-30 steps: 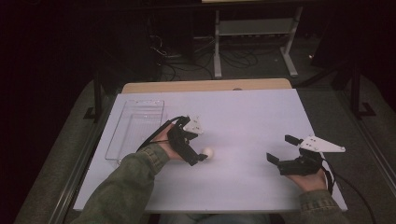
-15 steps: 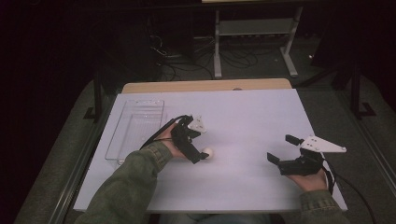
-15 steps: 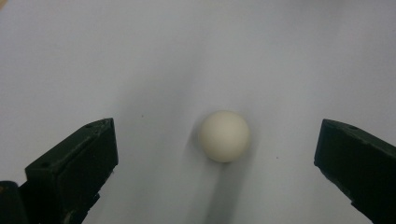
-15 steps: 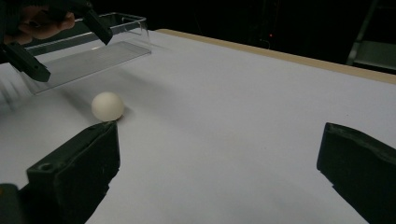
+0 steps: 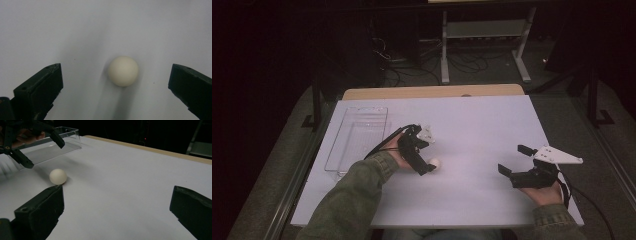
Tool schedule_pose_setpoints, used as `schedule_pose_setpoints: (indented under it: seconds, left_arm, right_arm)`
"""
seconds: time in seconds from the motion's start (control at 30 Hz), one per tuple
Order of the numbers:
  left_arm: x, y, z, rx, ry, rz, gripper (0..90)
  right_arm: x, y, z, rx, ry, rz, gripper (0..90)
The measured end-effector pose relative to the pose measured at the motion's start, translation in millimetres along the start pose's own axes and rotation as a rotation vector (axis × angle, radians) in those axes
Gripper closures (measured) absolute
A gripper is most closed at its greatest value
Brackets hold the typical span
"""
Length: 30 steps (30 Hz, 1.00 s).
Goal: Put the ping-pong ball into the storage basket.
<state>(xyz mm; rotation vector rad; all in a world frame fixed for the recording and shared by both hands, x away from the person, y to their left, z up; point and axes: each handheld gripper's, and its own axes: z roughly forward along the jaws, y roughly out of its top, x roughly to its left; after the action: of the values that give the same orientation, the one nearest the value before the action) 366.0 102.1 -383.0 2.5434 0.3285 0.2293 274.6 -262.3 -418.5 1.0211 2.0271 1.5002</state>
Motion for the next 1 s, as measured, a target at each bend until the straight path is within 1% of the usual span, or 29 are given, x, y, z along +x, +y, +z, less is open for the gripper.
schedule_pose_setpoints:
  seconds: [0.17, 0.63, 0.8, 1.0]
  left_arm:
    - [0.1, 0.3, 5.2, 0.006, -0.013, -0.001, 0.0]
    - [-3.2, 1.5, 19.4, 0.036, -0.041, 0.020, 0.0]
    - [-5.2, 2.0, 22.1, 0.054, -0.043, 0.040, 0.0]
    - [-7.0, 1.7, 24.4, 0.070, -0.047, 0.051, 0.0]
  right_arm:
    - [0.3, -0.6, 0.4, 0.001, 0.002, 0.000, 0.0]
    - [0.6, -0.7, 0.6, 0.002, 0.005, -0.001, 0.0]
    - [0.4, -0.8, 0.6, 0.004, 0.006, -0.002, 0.0]
    - [1.2, -0.9, 1.2, 0.010, 0.007, -0.007, 0.0]
